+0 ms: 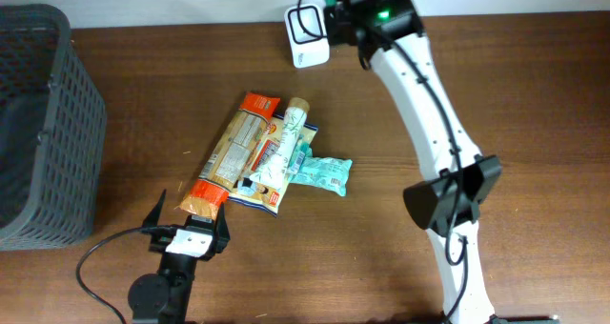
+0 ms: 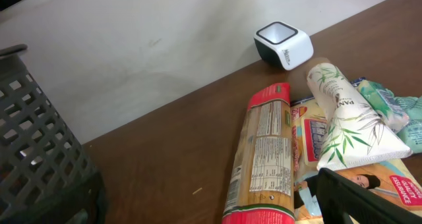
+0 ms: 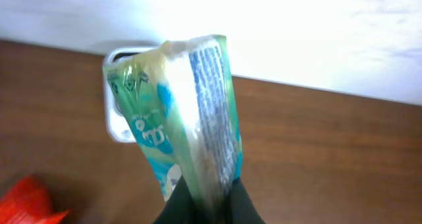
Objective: Scan the item barcode
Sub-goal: 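Carry the tissue pack to the white scanner and hold its barcode over it, then move the tissue pack right and set it down on the table, then reach the right gripper to the green wrapped pack and grasp it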
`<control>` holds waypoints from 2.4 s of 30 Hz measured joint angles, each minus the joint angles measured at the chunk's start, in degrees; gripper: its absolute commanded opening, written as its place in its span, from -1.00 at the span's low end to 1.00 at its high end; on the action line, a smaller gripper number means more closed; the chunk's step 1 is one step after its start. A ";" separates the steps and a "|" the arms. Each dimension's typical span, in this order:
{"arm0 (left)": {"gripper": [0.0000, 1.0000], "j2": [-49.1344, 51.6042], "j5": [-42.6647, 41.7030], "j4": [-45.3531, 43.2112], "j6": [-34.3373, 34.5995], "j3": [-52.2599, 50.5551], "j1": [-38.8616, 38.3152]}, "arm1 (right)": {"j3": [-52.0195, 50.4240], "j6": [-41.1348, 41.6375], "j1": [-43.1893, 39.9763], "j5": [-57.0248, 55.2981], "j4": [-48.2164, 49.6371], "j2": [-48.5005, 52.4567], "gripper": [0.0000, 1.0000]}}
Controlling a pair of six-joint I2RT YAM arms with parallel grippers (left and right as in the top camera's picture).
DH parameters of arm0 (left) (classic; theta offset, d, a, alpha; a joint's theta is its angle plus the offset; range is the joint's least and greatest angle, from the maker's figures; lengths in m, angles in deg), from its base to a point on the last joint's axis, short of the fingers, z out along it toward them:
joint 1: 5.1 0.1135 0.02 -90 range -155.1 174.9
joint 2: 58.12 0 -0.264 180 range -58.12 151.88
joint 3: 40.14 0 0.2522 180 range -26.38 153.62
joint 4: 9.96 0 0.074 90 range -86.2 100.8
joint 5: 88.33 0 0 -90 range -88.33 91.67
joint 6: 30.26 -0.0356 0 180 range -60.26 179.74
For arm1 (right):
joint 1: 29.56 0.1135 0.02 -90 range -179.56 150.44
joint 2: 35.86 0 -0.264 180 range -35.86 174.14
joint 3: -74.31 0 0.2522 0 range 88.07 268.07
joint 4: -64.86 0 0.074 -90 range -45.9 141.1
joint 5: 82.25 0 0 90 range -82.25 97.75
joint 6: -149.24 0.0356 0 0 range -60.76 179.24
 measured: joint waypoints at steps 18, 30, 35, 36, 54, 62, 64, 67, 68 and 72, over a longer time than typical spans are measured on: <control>0.98 -0.04 0.02 0.00 0.00 -0.02 0.00 | -0.13 -17.92 3.45 -4.96 26.01 20.24 -0.92; 0.99 -0.04 0.00 0.00 0.00 0.00 0.00 | 0.68 -1.46 -6.64 34.73 -15.21 -8.83 -0.92; 0.98 -0.02 0.00 -0.02 0.00 0.00 0.00 | -9.11 0.22 -19.21 37.40 -27.28 -6.71 -0.92; 0.99 -0.04 0.02 -0.02 0.00 -0.02 0.00 | -13.99 0.37 -21.33 37.42 -26.05 -6.25 -0.92; 0.98 -0.04 0.00 -0.02 0.00 0.00 0.00 | -40.87 0.35 -33.68 22.47 -21.27 -4.39 0.39; 0.99 -0.04 0.00 -0.02 0.00 0.00 0.00 | -22.67 -12.00 -19.08 39.45 -26.53 -4.61 0.16; 0.99 -0.02 0.00 0.00 0.00 -0.02 0.00 | -25.14 -11.67 -13.25 40.15 -23.43 -4.61 0.01; 0.98 -0.04 0.02 0.00 0.00 -0.02 0.00 | -30.67 -7.58 -6.58 40.61 -18.47 -4.55 -0.12; 0.99 -0.02 0.02 0.00 0.00 -0.02 0.00 | -34.16 -4.66 -4.66 38.51 -14.43 -4.66 -0.11; 0.99 -0.04 0.02 0.00 0.00 0.00 0.00 | -43.32 -2.21 -0.24 36.70 -7.21 -4.52 -0.13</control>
